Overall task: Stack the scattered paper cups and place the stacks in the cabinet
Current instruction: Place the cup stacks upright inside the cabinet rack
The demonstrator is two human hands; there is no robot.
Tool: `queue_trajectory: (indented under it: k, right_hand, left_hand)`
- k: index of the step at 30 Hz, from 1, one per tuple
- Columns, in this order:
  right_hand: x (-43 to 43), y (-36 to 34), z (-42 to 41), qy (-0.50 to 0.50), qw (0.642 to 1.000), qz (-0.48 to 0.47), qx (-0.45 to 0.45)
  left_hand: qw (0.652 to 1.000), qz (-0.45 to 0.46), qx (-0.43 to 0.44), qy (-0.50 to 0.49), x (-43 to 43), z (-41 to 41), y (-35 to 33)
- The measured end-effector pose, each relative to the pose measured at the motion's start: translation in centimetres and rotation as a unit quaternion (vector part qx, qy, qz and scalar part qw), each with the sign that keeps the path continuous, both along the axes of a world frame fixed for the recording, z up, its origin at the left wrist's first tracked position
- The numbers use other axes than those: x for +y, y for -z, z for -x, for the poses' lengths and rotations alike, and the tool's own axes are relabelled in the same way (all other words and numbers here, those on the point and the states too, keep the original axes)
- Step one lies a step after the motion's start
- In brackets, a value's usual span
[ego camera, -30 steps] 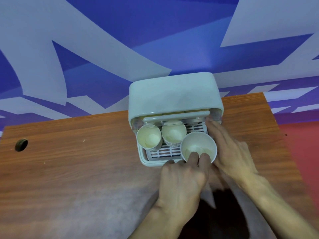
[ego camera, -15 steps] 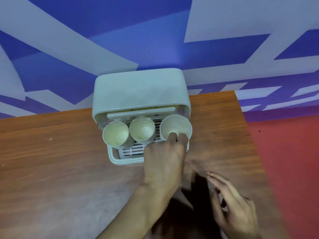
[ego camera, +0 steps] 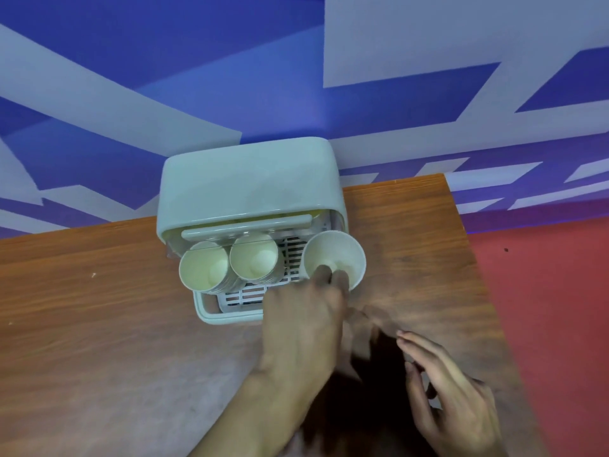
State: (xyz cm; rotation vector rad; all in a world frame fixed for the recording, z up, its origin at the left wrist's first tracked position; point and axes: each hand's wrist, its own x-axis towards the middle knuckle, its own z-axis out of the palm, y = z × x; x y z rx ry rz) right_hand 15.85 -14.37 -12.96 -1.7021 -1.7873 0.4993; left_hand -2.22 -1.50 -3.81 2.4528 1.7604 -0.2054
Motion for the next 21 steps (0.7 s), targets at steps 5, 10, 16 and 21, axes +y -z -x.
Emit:
queue_trajectory:
  k: [5,10,16,21]
  right_hand:
    - [-0.5,0.5,-1.7,0.007,1.000,0.000,-0.010]
    - [-0.6,0.8,-1.8,0.010,0.999,-0.033,-0.013]
    - [-1.0,1.7,-1.6,-0.004,1.000,-0.021,-0.001]
    - [-0.9,1.6,-1.6,-0.020,1.000,-0.002,-0.009]
  left_hand:
    - [0.999,0.029,0.037,-0.001,-1.7,0.7,2.7]
    - [0.999,0.022,0.038,-0.012,-0.8,1.0,5.8]
    - [0.999,-0.013,0.000,-0.048,1.4,0.1,7.2]
    - [0.997,-0.015,-0.002,-0.073,2.3,0.2,8.0]
